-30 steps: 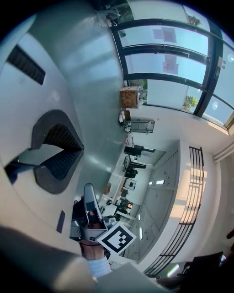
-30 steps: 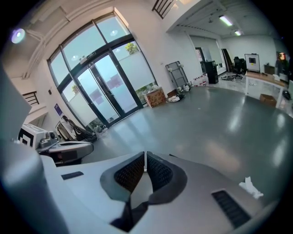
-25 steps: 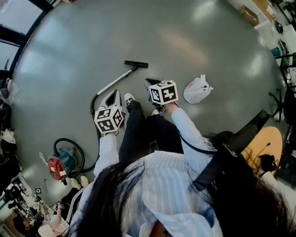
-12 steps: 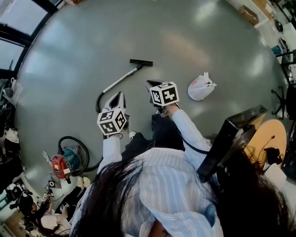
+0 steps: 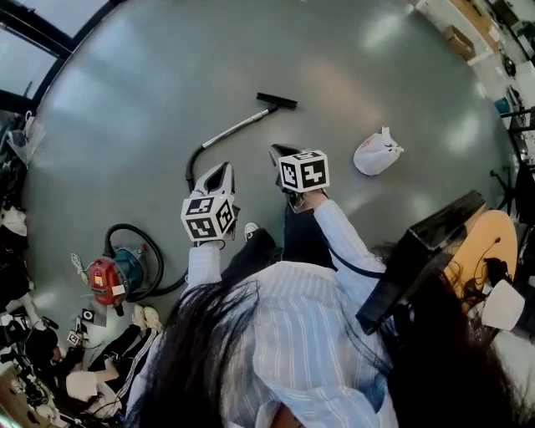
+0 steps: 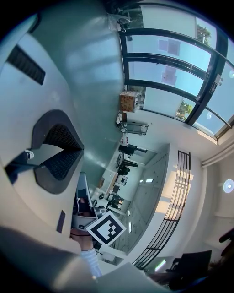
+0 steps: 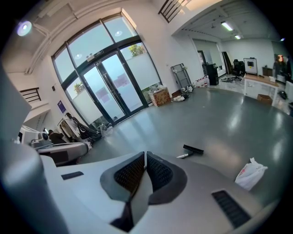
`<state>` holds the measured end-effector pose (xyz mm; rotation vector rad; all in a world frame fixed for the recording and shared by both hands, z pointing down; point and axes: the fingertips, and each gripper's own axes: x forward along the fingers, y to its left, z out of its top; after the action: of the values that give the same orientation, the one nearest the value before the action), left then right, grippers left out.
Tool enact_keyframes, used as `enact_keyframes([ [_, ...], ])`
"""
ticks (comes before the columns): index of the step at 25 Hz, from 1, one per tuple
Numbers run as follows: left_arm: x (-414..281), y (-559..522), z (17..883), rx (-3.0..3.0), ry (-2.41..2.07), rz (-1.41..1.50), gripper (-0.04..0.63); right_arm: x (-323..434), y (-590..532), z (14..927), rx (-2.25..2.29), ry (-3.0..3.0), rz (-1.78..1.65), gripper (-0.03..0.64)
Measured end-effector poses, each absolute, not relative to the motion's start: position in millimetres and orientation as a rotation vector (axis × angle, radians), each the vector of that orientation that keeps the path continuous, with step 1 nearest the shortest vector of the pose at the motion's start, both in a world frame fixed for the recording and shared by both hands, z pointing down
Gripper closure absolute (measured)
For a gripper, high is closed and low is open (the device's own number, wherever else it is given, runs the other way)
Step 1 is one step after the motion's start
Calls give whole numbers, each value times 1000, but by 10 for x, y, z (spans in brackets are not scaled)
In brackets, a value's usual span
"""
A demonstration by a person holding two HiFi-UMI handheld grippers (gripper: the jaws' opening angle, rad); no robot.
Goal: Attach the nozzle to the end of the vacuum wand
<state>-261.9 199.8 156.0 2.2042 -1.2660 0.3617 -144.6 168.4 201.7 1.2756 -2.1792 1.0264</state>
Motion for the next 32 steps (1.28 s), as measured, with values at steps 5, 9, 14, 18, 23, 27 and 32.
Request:
enact_keyframes([
  [5,-2964,2408,1594,2213,-1247,325,591,-1744,2129,2045,1308,-2138,1023,595],
  [9,-3158,2685,1630,2186,-1233,290,591,-1889,2443,2038,1311,-2109,1012,595],
  [14,-3088,2929,1616,2179,-1217,268,591,-1799,2720,1940,1325,-2098,987,595],
  [18,-2906,3090,1509,2190,-1221,246,591,-1628,2884,1871,1325,-2107,977,595],
  [23,-2602,3362,1416,2159,-1266,204,591,-1334,3233,1779,1273,-2141,927,595],
  [27,-2197,3785,1387,2126,-1289,171,591,-925,3666,1793,1245,-2151,915,595],
  [32,-1746,4275,1373,2086,-1317,182,591,-539,4087,1759,1183,-2187,916,595],
])
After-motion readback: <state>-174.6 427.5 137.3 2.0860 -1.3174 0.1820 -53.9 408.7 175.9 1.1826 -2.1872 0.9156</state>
